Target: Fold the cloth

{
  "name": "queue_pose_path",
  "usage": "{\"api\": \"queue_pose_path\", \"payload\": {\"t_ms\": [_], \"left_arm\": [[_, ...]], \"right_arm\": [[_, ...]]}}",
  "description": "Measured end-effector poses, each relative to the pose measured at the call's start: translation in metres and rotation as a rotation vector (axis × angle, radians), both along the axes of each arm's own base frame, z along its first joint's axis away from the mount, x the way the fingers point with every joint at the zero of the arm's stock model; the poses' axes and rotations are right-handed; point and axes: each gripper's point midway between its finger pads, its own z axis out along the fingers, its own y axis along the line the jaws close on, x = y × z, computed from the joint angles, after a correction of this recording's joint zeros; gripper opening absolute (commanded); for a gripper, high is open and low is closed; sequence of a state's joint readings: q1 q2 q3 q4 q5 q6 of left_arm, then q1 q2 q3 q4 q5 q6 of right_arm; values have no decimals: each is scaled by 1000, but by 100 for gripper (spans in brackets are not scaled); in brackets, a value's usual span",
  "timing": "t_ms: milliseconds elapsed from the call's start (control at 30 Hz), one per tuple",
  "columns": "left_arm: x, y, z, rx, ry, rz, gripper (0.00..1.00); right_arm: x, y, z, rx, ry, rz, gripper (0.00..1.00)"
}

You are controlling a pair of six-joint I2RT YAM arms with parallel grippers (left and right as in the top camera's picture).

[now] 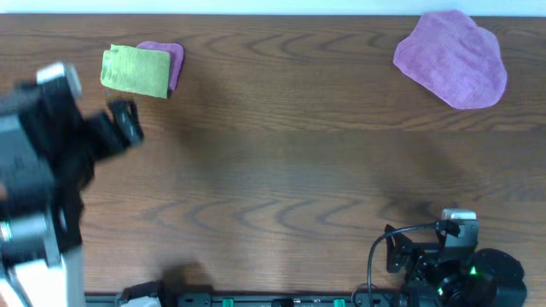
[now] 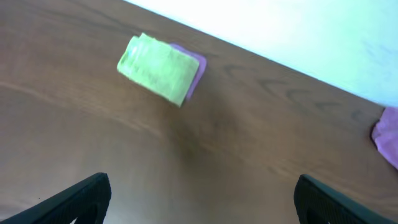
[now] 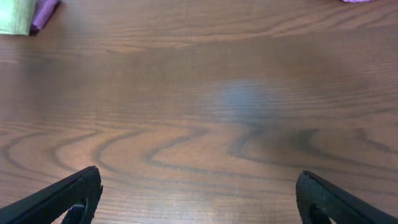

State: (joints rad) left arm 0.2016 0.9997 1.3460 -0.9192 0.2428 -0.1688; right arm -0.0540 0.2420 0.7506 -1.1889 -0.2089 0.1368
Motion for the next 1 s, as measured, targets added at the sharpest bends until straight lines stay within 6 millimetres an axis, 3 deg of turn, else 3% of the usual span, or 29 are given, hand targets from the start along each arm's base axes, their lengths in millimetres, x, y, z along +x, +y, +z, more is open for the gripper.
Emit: {"api": "queue_pose_path", "payload": {"t_ms": [133,333,533,800,1000], "left_arm": [[-41,-11,-24,-9,-9,4,95],[-90,-28,-22,-30,-62,-14,95],[-134,-33,-41,-63,7,10,95],[-148,-38,-52,-84,60,1,95],[-150,-65,-48,-211,59,-102,95]], "right_arm": [[0,0,0,0,0,0,99],[0,0,0,0,0,0,99],[0,0,0,0,0,0,99],[0,0,0,0,0,0,99],[0,0,0,0,0,0,99]]}}
